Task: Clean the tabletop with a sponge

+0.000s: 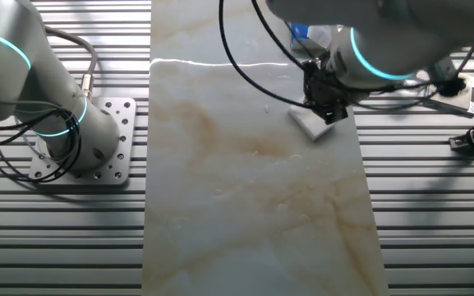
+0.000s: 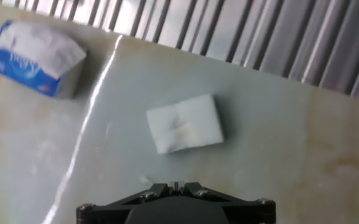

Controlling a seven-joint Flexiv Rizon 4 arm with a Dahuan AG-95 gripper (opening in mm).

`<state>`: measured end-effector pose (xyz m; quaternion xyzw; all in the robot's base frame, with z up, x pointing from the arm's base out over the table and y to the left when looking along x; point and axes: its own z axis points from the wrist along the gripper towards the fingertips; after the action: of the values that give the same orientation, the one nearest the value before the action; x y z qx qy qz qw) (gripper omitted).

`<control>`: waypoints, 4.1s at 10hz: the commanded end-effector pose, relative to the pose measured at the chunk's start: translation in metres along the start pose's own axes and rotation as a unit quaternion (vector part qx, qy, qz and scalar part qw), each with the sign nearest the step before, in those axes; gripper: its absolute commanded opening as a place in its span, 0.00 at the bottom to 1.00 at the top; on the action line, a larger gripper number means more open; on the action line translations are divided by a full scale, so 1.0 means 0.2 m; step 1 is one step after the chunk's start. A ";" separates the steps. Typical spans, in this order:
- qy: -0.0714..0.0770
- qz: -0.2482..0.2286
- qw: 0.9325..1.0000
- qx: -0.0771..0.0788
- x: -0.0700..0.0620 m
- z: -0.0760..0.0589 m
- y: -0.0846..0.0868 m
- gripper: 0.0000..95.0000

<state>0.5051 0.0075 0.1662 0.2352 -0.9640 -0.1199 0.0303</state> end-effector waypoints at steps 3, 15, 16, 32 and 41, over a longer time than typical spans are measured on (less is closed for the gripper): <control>0.053 0.013 0.991 0.124 0.00 0.01 -0.01 0.00; 0.001 0.056 0.998 0.029 -0.05 0.12 0.00 0.20; 0.000 0.054 0.998 0.027 -0.05 0.13 0.00 0.20; -0.013 0.016 0.999 0.045 -0.12 0.32 0.03 0.40; -0.016 0.013 0.999 0.047 -0.20 0.42 -0.02 0.40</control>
<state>0.5343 0.0419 0.0828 0.2300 -0.9700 -0.0788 0.0081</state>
